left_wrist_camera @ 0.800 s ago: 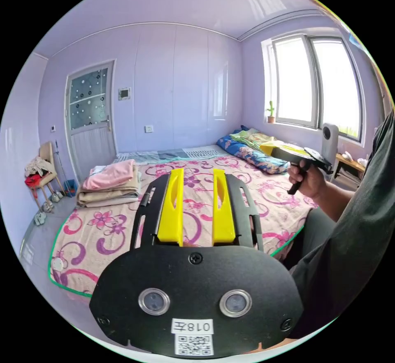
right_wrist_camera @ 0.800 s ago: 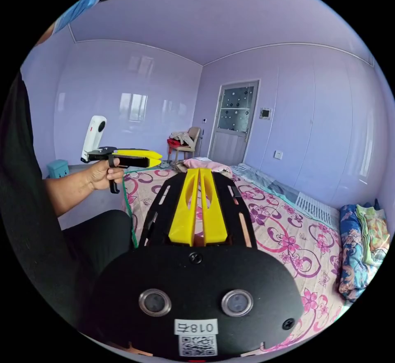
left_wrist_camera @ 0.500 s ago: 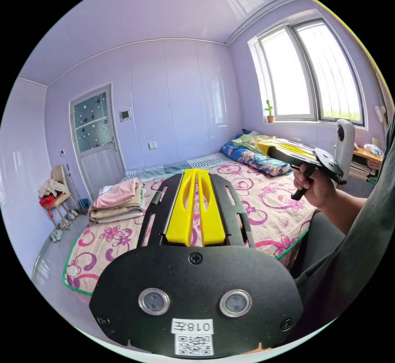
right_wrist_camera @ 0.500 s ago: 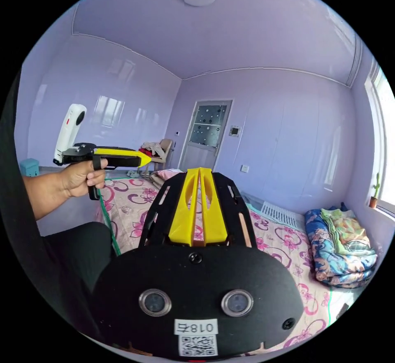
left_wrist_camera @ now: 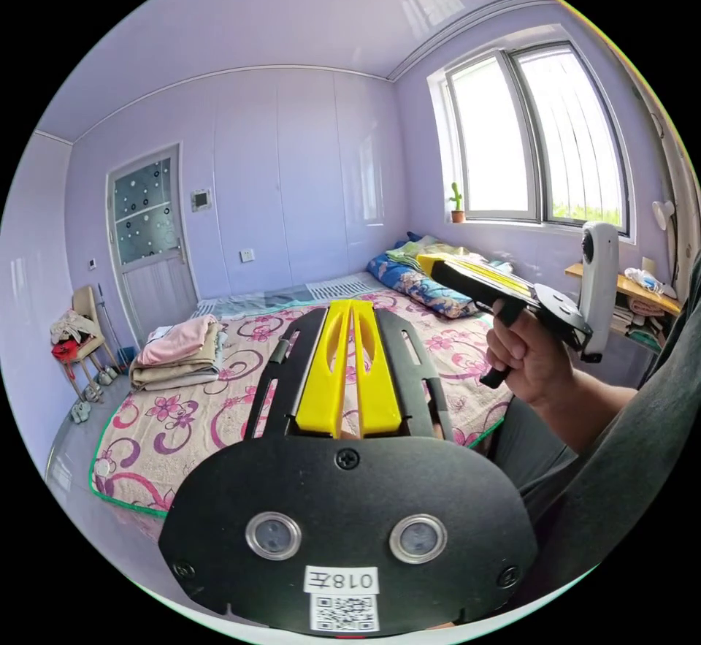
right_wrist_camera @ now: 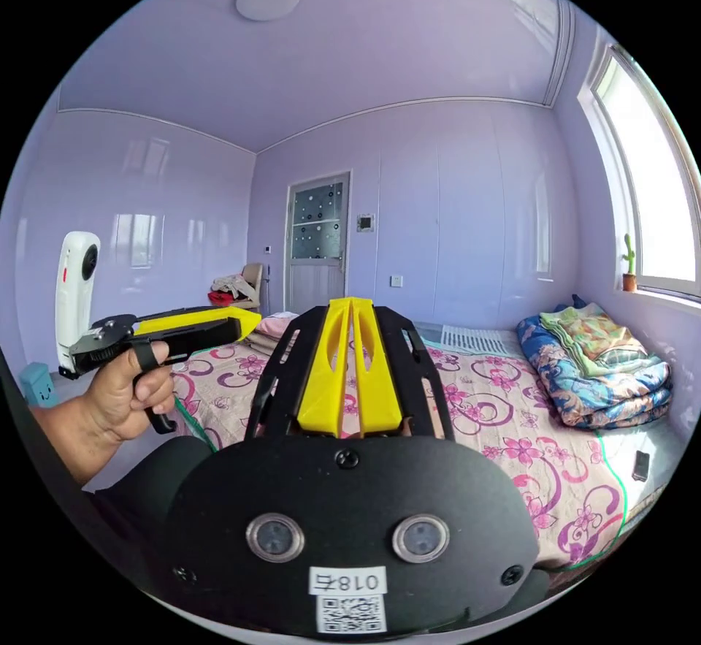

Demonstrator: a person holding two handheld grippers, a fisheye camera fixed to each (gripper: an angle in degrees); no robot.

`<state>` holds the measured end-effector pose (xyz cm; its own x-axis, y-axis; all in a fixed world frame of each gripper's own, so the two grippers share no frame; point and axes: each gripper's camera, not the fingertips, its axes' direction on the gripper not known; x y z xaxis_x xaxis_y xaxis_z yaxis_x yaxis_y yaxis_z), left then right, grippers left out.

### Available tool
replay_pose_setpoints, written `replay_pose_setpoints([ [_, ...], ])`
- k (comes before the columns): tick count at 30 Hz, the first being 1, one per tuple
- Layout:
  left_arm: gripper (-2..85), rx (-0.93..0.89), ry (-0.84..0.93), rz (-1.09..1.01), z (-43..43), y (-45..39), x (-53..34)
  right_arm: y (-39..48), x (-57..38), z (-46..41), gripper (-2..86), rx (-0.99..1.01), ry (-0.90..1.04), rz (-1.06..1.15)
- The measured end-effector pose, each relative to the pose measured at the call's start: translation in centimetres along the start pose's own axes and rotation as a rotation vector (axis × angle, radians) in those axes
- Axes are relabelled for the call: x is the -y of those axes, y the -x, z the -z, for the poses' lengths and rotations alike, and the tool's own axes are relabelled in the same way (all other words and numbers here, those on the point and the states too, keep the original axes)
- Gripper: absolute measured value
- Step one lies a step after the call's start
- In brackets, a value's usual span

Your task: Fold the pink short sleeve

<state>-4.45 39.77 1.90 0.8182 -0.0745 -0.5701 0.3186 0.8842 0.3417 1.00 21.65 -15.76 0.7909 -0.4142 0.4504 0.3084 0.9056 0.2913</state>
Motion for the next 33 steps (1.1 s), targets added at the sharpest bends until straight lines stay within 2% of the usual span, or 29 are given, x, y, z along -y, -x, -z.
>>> replay_pose_setpoints([
  [4, 0.3, 0.025, -0.026, 0.013, 0.6, -0.6, -0.2, -1.6, -1.4, 0.8, -0.9, 0.038, 0.035, -0.067],
  [9, 4.7, -0.152, -0.050, 0.090, 0.4, 0.8, -0.5, -2.0, -2.7, 1.5, -0.4, 0.100, 0.020, -0.046],
  [12, 1.0, -0.203, -0.088, 0.121, 0.5, 1.8, -1.0, -2.1, -3.4, 1.5, -0.3, 0.116, 0.017, -0.051],
  [22, -0.8, -0.138, -0.122, 0.100, 0.4, 3.0, -1.7, -2.8, -5.6, 0.0, -0.5, 0.073, 0.031, -0.052],
  [29, 0.0, -0.284, -0.051, 0.170, -1.5, 5.3, -1.3, -2.8, -5.7, -1.4, -0.9, 0.007, 0.009, -0.017],
  [31, -0.7, -0.318, -0.027, 0.109, -1.9, 5.3, -1.1, -3.0, -5.6, -1.8, -0.9, 0.000, 0.006, -0.017],
  [33, -0.9, -0.208, -0.033, 0.085, -1.9, 5.3, -1.1, -3.2, -5.6, -2.3, -0.8, 0.001, -0.003, -0.024],
])
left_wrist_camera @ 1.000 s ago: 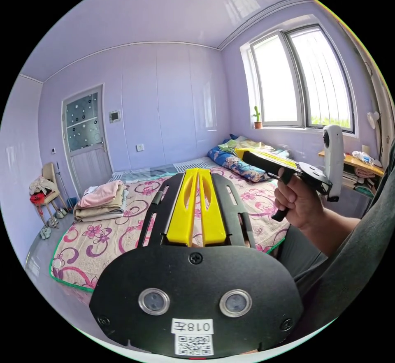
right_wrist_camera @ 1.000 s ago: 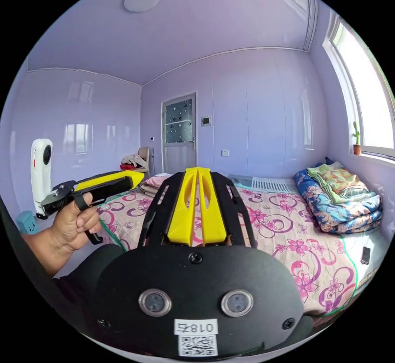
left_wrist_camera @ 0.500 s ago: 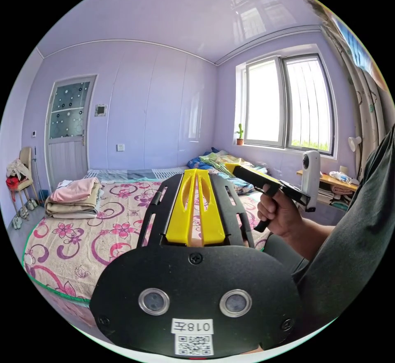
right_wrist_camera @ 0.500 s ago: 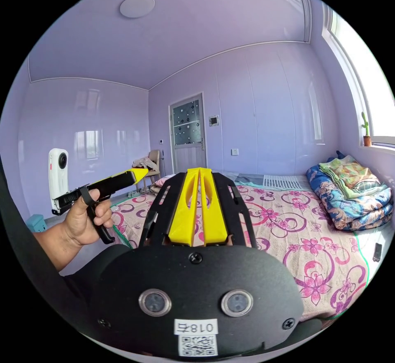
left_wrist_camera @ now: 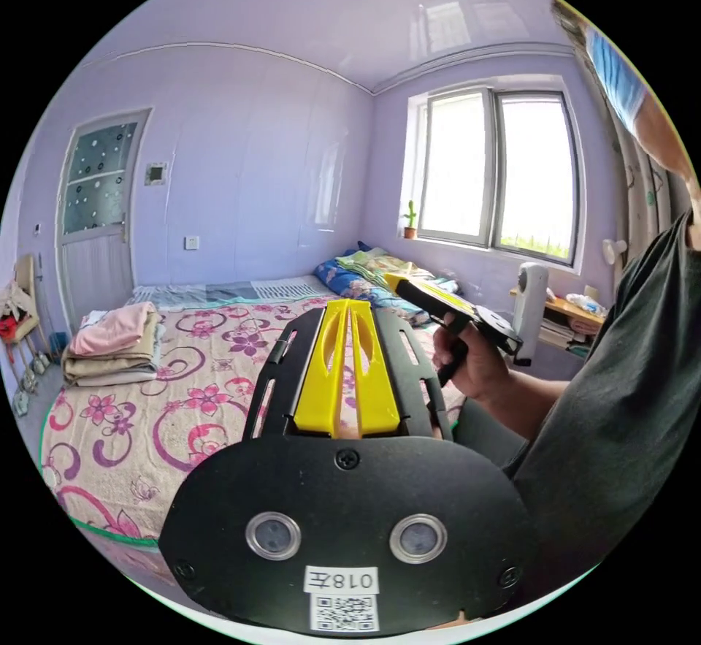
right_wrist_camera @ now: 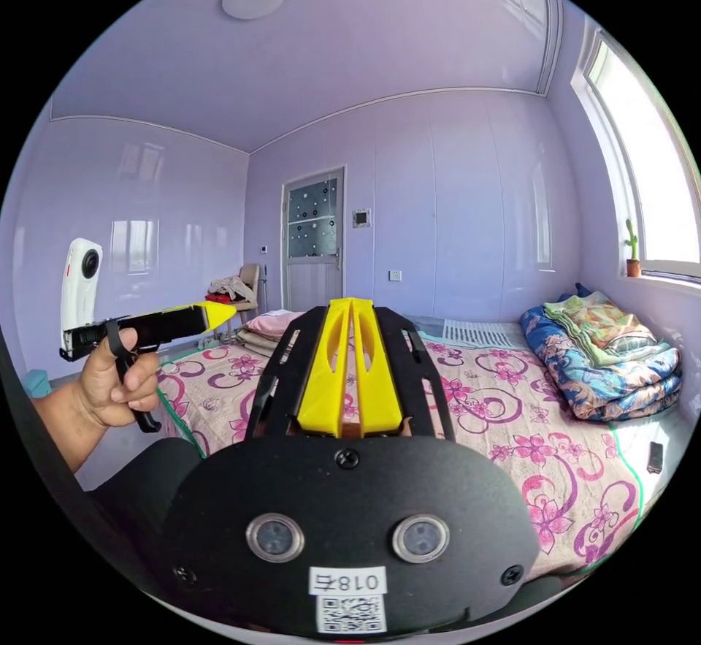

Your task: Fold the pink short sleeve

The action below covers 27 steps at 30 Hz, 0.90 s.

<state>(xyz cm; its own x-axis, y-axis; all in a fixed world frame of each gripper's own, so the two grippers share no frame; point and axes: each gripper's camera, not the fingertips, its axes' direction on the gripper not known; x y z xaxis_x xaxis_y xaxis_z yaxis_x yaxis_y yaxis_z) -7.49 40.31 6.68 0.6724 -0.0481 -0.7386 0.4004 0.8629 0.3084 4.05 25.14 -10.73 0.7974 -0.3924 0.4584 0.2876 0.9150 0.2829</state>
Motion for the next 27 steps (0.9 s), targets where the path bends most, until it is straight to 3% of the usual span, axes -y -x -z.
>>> replay_pose_setpoints([
  [8, -1.0, 0.063, 0.002, 0.049, -0.8, 2.3, 0.6, -1.7, 1.1, -2.8, -0.3, 0.036, 0.062, -0.064],
  [27, -1.0, 0.026, 0.021, 0.067, -5.4, 5.8, 0.5, -3.2, 6.7, -7.9, -0.2, 0.040, 0.062, -0.107],
])
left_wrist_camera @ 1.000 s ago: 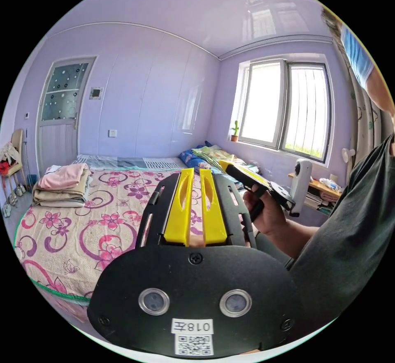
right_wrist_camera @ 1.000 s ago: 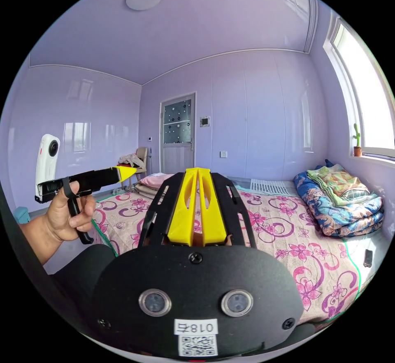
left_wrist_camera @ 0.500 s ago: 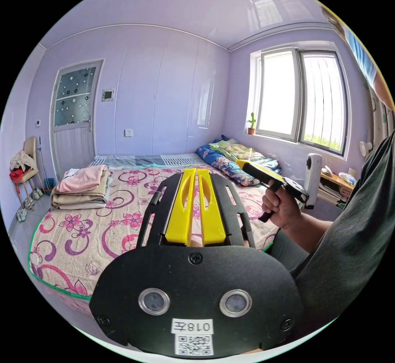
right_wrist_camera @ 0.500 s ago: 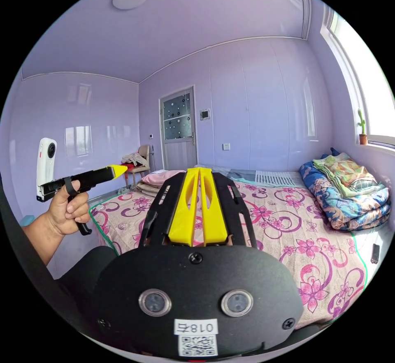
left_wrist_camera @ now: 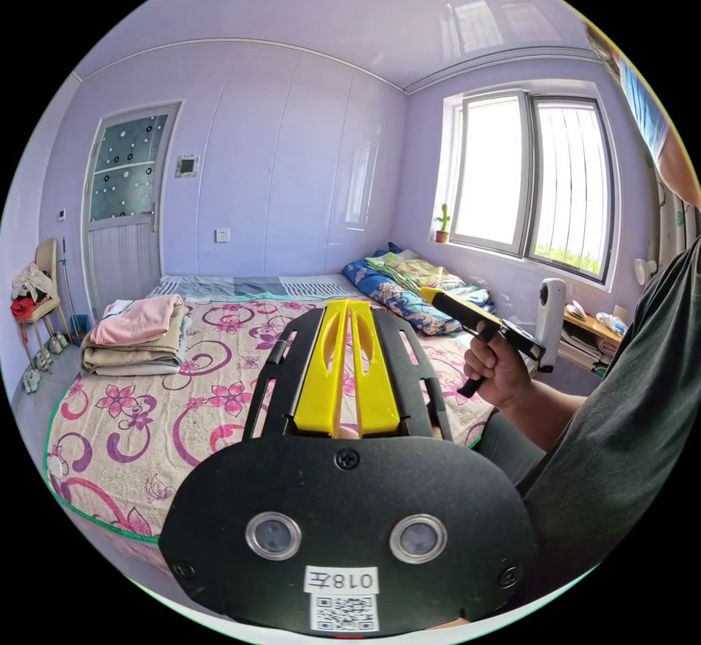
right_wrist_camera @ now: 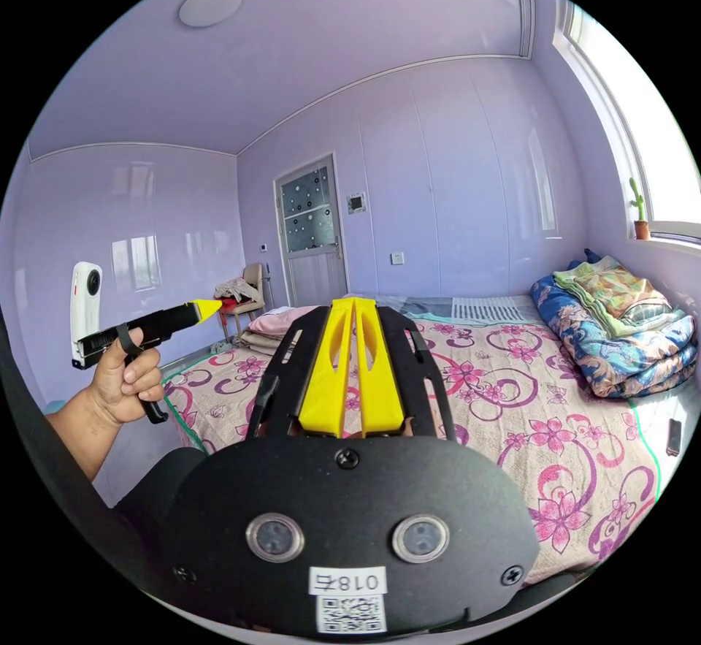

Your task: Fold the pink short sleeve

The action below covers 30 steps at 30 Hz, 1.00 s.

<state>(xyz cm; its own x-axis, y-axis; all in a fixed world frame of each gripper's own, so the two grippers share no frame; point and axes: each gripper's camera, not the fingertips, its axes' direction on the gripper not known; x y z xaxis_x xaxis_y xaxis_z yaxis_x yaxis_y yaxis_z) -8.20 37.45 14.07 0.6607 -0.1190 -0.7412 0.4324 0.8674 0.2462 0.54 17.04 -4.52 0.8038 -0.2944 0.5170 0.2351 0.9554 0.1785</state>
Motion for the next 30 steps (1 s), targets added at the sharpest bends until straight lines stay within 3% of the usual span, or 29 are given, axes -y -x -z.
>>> replay_pose_setpoints([
  [13, -1.0, 0.045, -0.002, 0.049, -2.8, 3.4, -2.0, 0.8, 5.3, -4.7, -0.2, 0.022, 0.017, -0.048],
  [22, -1.0, 0.141, -0.032, 0.241, -3.0, 11.4, -6.6, 5.3, 9.6, -13.0, -0.2, 0.075, 0.134, 0.001],
  [30, -1.0, 0.318, -0.273, 0.495, -4.0, 22.8, -13.3, 14.1, 16.8, -26.2, -0.1, 0.308, 0.209, 0.157],
])
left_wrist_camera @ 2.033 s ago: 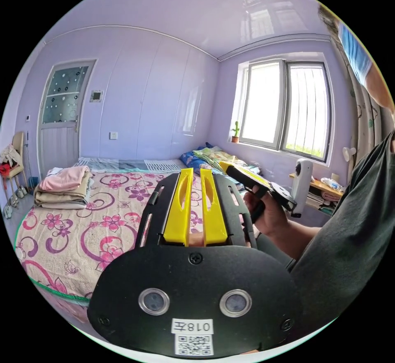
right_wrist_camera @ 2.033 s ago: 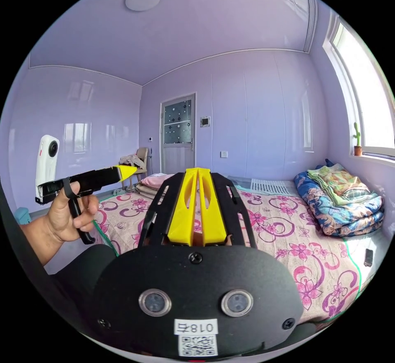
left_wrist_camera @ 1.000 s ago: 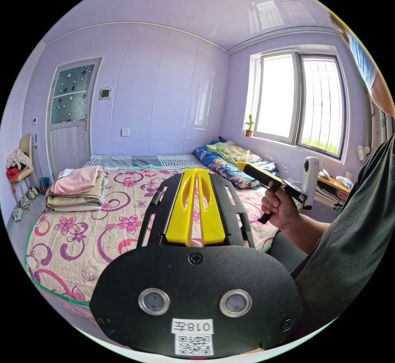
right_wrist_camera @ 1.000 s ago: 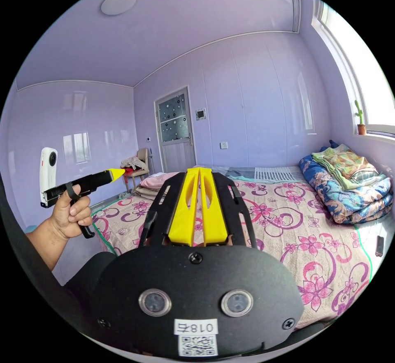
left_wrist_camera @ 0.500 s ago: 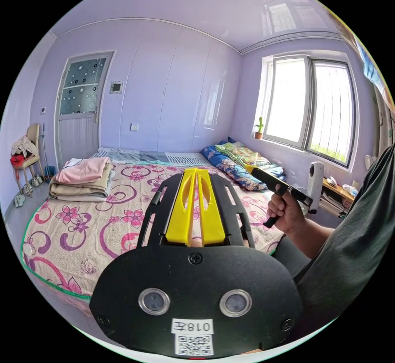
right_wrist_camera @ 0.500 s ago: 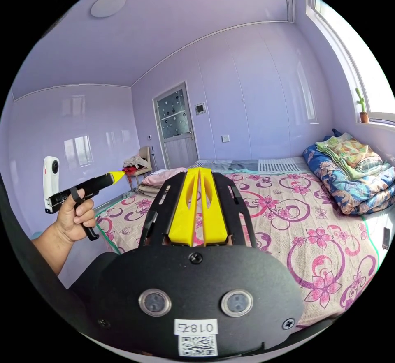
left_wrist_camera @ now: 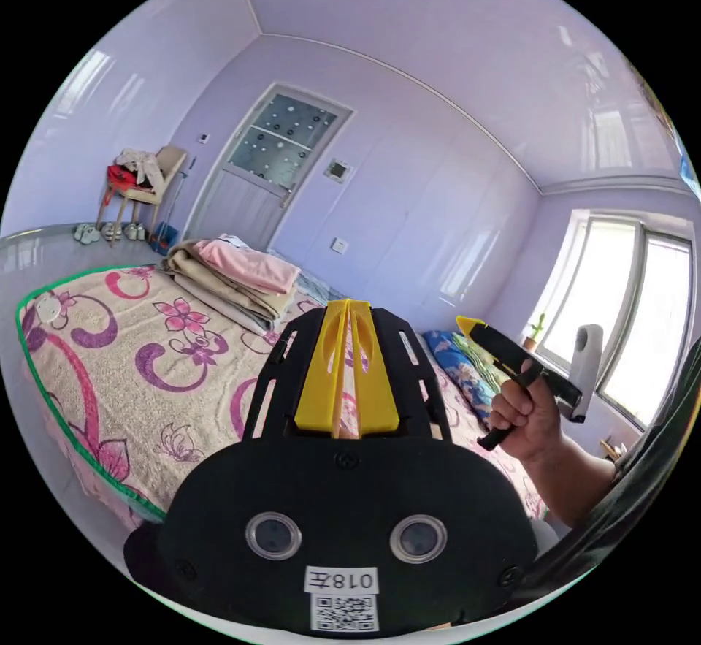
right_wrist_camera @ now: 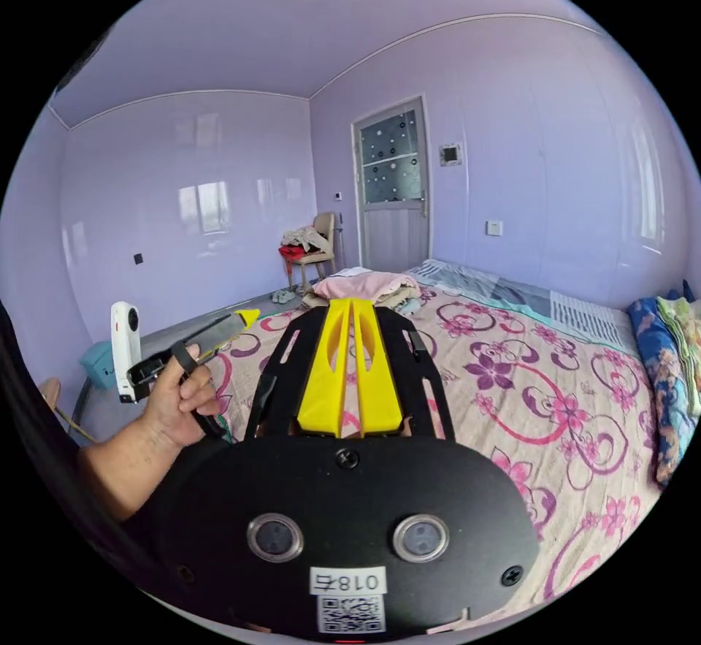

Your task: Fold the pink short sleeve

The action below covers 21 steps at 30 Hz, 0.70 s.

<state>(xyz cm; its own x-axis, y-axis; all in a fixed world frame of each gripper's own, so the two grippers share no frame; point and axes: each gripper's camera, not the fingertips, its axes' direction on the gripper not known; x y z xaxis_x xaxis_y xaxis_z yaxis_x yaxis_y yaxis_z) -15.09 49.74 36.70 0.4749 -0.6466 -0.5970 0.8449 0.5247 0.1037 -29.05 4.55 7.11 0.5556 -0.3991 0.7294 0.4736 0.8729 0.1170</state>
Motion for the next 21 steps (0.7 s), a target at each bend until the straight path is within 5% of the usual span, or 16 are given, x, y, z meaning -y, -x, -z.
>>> replay_pose_setpoints([
  [7, -1.0, -0.017, 0.046, 0.083, -5.4, 8.5, -3.9, 5.7, 12.6, -19.5, 4.4, 0.128, 0.082, 0.228],
  [14, -1.0, -0.029, 0.039, 0.116, -7.4, 12.1, -2.2, 9.5, 18.4, -38.6, 8.3, -0.006, 0.256, 0.286],
  [21, -1.0, -0.002, 0.056, 0.206, -9.0, 15.1, -1.6, 10.0, 21.3, -47.6, 10.6, -0.174, 0.342, 0.311],
])
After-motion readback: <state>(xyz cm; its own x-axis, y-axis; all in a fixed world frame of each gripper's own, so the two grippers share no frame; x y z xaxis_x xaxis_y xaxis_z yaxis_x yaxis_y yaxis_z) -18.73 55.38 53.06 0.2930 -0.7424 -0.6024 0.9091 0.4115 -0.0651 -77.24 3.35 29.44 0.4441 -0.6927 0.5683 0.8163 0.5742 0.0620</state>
